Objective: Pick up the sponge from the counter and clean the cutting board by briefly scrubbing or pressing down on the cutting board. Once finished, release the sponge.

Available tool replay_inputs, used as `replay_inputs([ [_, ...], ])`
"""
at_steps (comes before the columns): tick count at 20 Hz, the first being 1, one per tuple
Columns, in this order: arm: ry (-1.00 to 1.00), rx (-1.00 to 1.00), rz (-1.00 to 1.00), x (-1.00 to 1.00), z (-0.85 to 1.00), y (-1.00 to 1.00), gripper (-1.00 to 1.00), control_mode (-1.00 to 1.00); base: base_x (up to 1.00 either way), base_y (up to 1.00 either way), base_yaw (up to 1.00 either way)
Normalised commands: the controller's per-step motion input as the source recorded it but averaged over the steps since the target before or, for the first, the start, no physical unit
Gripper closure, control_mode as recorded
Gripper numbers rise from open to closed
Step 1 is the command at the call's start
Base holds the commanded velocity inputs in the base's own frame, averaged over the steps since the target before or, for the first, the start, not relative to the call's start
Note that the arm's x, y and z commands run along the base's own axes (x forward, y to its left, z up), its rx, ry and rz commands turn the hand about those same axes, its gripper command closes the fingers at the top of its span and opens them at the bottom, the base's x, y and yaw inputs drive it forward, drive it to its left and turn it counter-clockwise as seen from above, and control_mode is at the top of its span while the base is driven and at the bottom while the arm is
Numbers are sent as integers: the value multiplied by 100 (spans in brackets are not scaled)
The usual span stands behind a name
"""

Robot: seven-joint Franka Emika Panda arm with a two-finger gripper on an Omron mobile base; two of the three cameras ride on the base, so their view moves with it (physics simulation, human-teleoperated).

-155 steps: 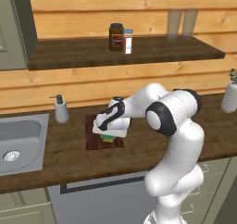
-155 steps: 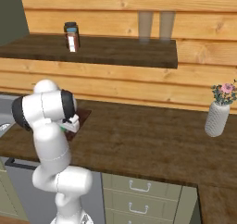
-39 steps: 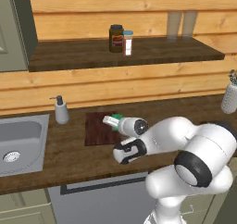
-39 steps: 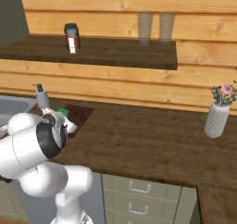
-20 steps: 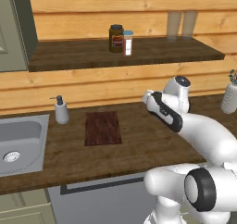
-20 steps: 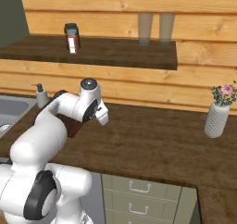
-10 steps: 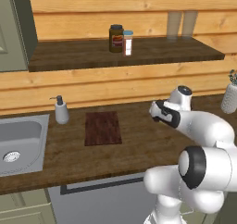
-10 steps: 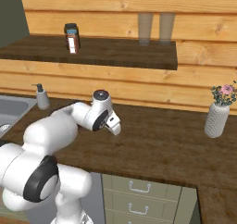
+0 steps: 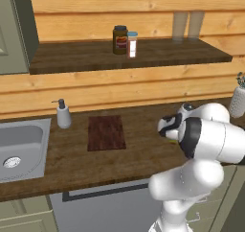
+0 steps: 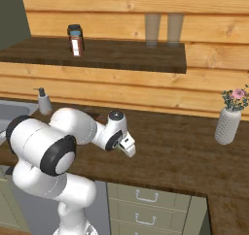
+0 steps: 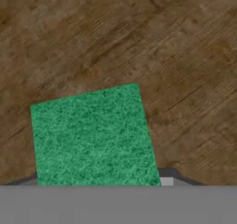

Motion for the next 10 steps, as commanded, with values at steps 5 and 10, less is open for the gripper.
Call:
replay_inputs([
  [5,15,0,0,14,-64,-12,100,-100,0,0,0],
  [10,7,0,0,2,-85,-10,100,-100,0,0,0],
])
